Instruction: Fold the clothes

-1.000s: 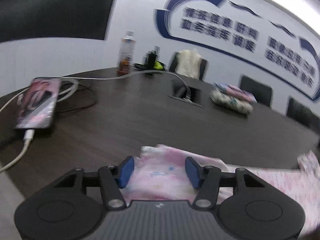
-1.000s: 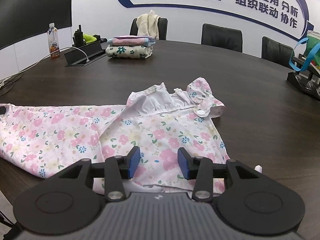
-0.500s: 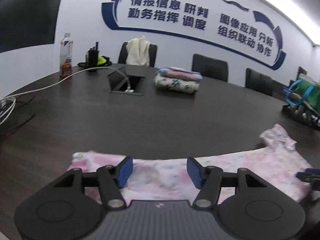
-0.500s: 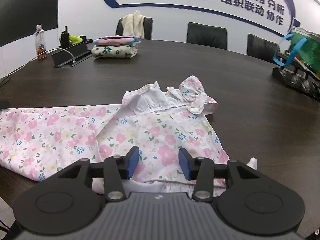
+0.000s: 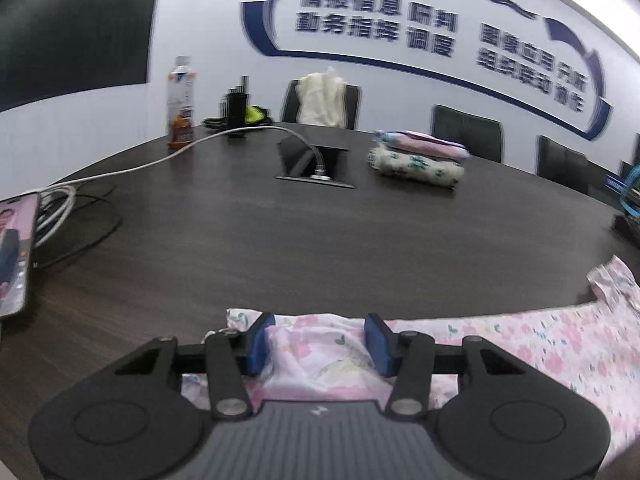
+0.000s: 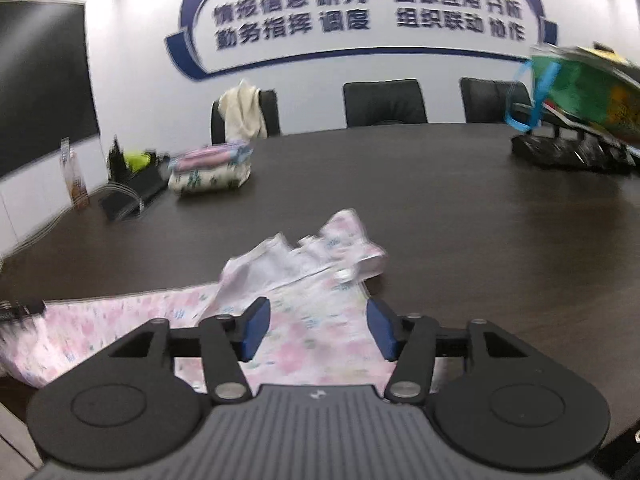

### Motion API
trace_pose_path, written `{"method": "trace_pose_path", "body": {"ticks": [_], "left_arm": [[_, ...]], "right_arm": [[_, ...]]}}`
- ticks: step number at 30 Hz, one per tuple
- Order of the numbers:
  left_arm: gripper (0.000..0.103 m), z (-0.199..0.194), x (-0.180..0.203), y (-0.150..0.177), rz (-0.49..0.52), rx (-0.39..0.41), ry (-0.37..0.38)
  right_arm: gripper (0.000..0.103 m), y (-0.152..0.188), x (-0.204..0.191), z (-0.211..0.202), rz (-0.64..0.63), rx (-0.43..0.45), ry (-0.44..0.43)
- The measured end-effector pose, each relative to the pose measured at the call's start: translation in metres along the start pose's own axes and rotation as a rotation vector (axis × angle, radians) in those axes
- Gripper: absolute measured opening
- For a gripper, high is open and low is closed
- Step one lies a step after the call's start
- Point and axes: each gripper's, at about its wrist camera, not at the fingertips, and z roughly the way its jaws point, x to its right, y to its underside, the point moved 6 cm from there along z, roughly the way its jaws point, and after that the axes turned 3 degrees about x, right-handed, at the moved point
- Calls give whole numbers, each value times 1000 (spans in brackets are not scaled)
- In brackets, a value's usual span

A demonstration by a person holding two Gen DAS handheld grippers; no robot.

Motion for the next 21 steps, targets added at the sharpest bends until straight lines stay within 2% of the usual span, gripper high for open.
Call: {"method": "trace_pose_path", "body": {"ticks": [1, 4, 6, 7, 10, 12, 13, 14, 15, 17, 21], "left_arm": [[46, -4, -1, -4, -22, 7, -10], [50, -40, 13, -25, -77, 120, 116], [58, -63, 26, -37, -83, 191, 209], [60, -68, 34, -40, -79, 201, 250], [62, -63, 60, -34, -51, 135, 365], [62, -52, 77, -19, 7, 79, 400], [62, -46, 86, -12, 38, 51, 416], [62, -42, 90, -5, 63, 35, 415], [62, -38, 94, 1, 87, 22, 411], [62, -29, 103, 14, 136, -6, 402], [62, -21, 105, 25, 160, -38, 394]], "right_arm": [[58, 2, 5, -3, -9, -7, 25], [60, 11, 18, -10, -44, -39, 103], [61, 21, 23, -11, -29, -67, 110], [61, 24, 25, -11, -22, -78, 111], [63, 28, 25, -8, -20, -94, 114], [66, 29, 22, -8, -26, -102, 108], [71, 30, 19, -10, -38, -104, 102], [78, 33, 17, -11, -54, -112, 99], [79, 36, 16, -12, -71, -122, 97], [79, 43, 15, -14, -77, -143, 95], [75, 48, 21, -14, -54, -157, 100]]}}
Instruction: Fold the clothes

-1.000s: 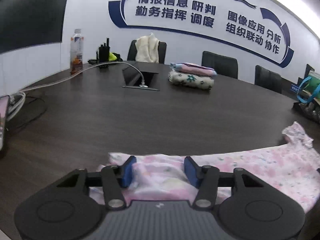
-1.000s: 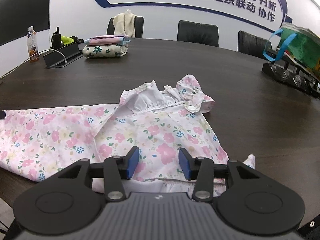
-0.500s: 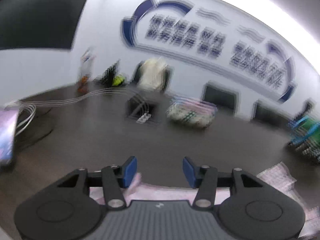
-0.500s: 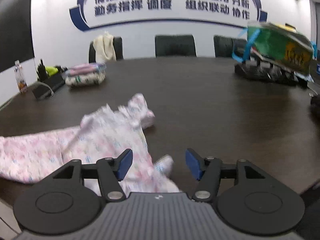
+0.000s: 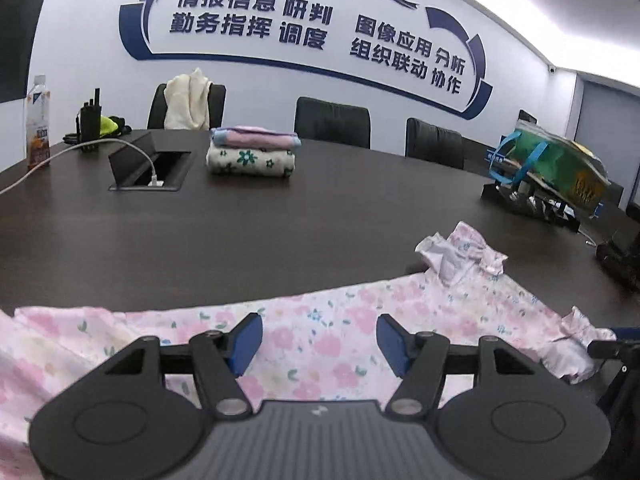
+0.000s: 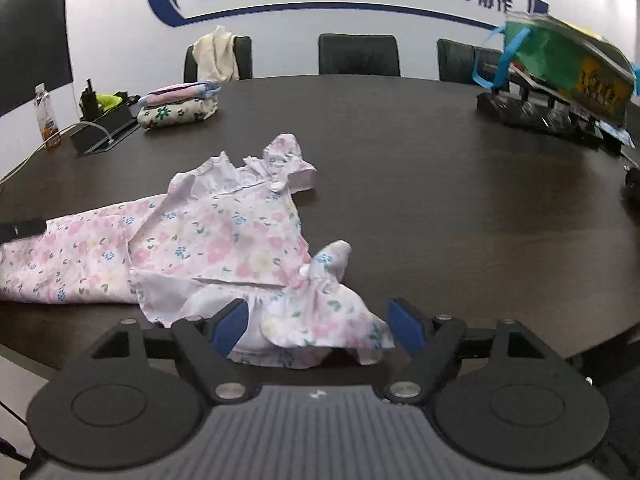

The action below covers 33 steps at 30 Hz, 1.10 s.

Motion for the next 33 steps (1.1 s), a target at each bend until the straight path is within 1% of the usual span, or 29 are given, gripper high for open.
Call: {"method": "trace_pose_path", "body": {"ticks": [1, 2, 3, 4, 8, 10, 12, 15, 18, 19, 20, 21, 22, 23, 24, 27, 28, 31, 33], "left_arm": [[62, 3, -1, 2, 1, -4, -4], [62, 4, -1, 5, 3, -8, -10], [62, 5, -2, 8, 7, -13, -19], [62, 6, -2, 9, 11, -15, -24], [62, 6, 0, 13, 37, -12, -42], [62, 6, 1, 13, 54, -8, -51], [63, 6, 2, 13, 60, -7, -53], [63, 5, 3, 15, 68, -4, -54], [63, 4, 2, 15, 72, -2, -54], [63, 4, 1, 15, 71, -1, -52], [63, 4, 1, 15, 70, 1, -50], [63, 4, 1, 15, 68, 1, -48], [64, 5, 1, 14, 66, 1, -47], [65, 5, 1, 14, 63, 0, -45], [66, 5, 0, 14, 61, -1, -43], [66, 6, 0, 13, 54, -3, -39], [66, 6, 0, 13, 52, -5, -38], [66, 7, -1, 13, 47, -6, -35], [66, 7, 0, 13, 53, -6, -37]], "right_arm": [[63, 1, 1, 2, 0, -5, 0], [36, 1, 1, 5, -2, -11, -1], [21, 2, 1, 7, -5, -17, -3], [10, 3, 1, 9, -7, -23, -4], [9, -15, -4, 6, 2, 54, -19], [9, -29, -10, 0, 7, 112, -48], [9, -46, -22, 0, 10, 154, -105], [9, -64, -50, 15, -27, 164, -165], [11, -68, -70, 41, -97, 122, -172], [15, -70, -69, 41, -107, 122, -183], [31, -73, -65, 38, -109, 133, -198], [44, -78, -56, 32, -96, 149, -204], [65, -81, -44, 25, -87, 154, -199], [68, -82, -33, 18, -82, 155, -191], [68, -84, -21, 10, -77, 155, -183], [68, -68, 13, -4, -13, 59, -173], [68, -59, 19, -6, 18, 24, -187], [68, -29, 28, -7, 108, -74, -240], [68, -15, 27, -4, 119, -99, -253]]}}
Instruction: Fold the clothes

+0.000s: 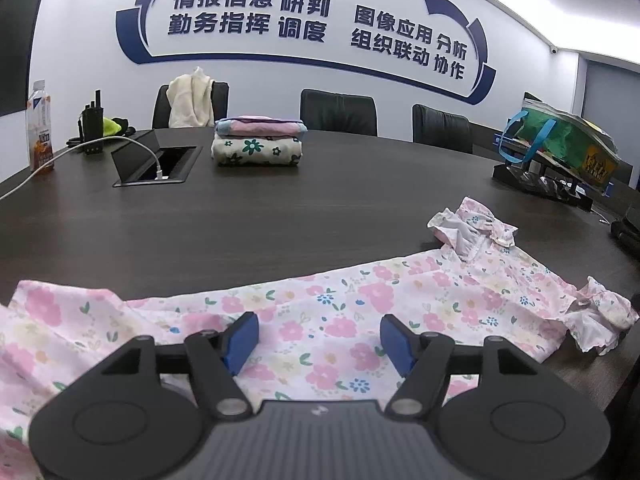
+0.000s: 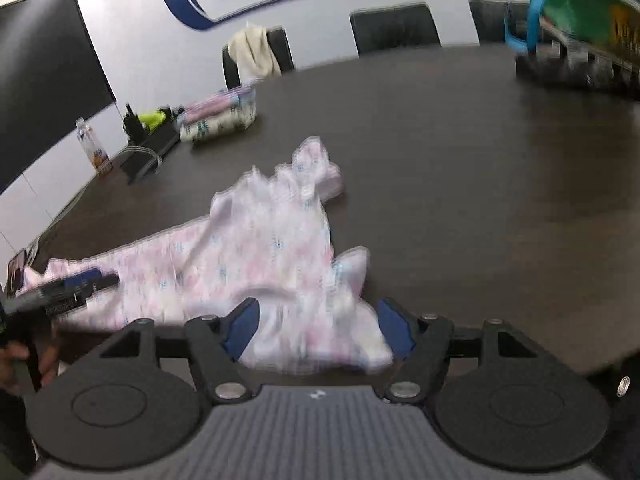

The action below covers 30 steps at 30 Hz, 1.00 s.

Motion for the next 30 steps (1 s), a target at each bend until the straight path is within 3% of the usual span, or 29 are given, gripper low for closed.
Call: {"method": "trace_pose_path", "body": {"ticks": [2, 3, 5, 6, 8, 10, 12, 15, 18, 22, 24, 26, 28, 30], "left_arm": [[66, 0, 1, 1, 8, 1, -3], [66, 0, 1, 1, 10, 1, -4], [66, 0, 2, 1, 12, 2, -6], [66, 0, 2, 1, 13, 2, -7], [66, 0, 2, 1, 14, 2, -8], [66, 1, 2, 1, 19, 1, -9], [66, 1, 2, 1, 28, 0, -11], [66, 1, 2, 2, 35, -1, -12], [67, 1, 3, 2, 42, -3, -16], [67, 2, 5, 2, 62, -9, -27], [67, 2, 6, 2, 67, -9, -31], [69, 3, 6, 2, 65, -8, -26], [70, 3, 6, 2, 59, -9, -18], [71, 3, 5, 2, 56, -10, -15]], "right_arm": [[63, 7, 0, 5, 12, -12, -12], [53, 9, 0, 7, 6, -15, -2], [10, 12, -2, 13, -28, -36, 21], [3, 12, -4, 15, -41, -55, 13], [3, 10, -11, 18, -53, -79, -33], [3, -3, -16, 17, 39, -47, -164], [3, -24, -17, 17, 162, 21, -279], [3, -57, -22, 31, 306, 117, -371], [3, -78, -32, 64, 358, 131, -348], [8, -78, -53, 119, 224, 38, -171], [19, -70, -66, 132, 126, -19, -128], [50, -69, -81, 129, 18, 1, -128], [62, -75, -92, 109, -110, 86, -91], [63, -82, -101, 86, -249, 178, -31]]}}
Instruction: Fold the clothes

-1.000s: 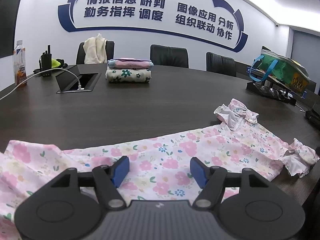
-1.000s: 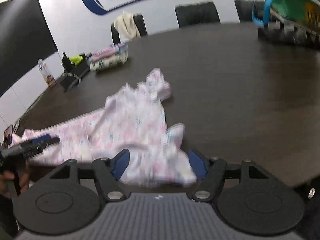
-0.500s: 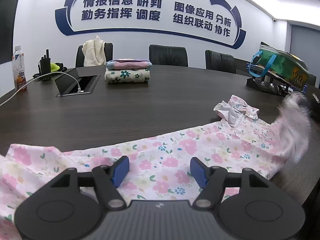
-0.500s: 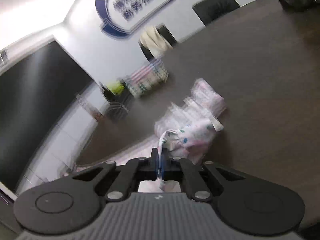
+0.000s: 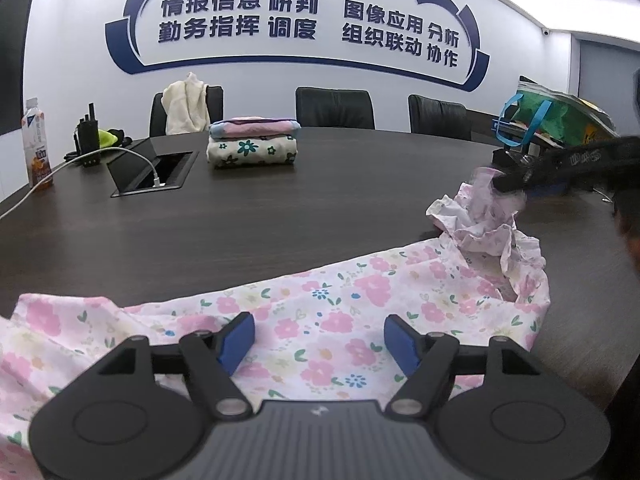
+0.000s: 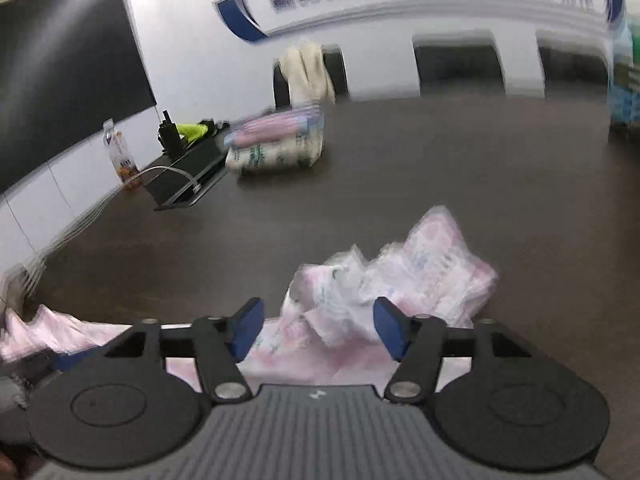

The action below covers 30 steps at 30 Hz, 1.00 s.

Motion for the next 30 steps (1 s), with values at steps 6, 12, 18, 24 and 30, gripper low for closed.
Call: {"method": "trace_pose_path", "body": {"ticks": [6, 12, 18, 24, 30], "left_arm": [[71, -1, -2, 0, -20, 7, 10], [71, -1, -1, 0, -19, 8, 8], [71, -2, -1, 1, -12, 10, 6], [71, -1, 0, 0, -5, 6, 5], [71, 0, 3, 1, 15, 2, -8]], "right_arm": [[54, -19, 9, -48, -100, 75, 70], [65, 25, 2, -50, -64, -54, -51], [77, 62, -28, -53, -110, -69, -98], [79, 68, -47, -54, -123, -31, -41], [77, 58, -53, -37, -140, 33, -31]]}}
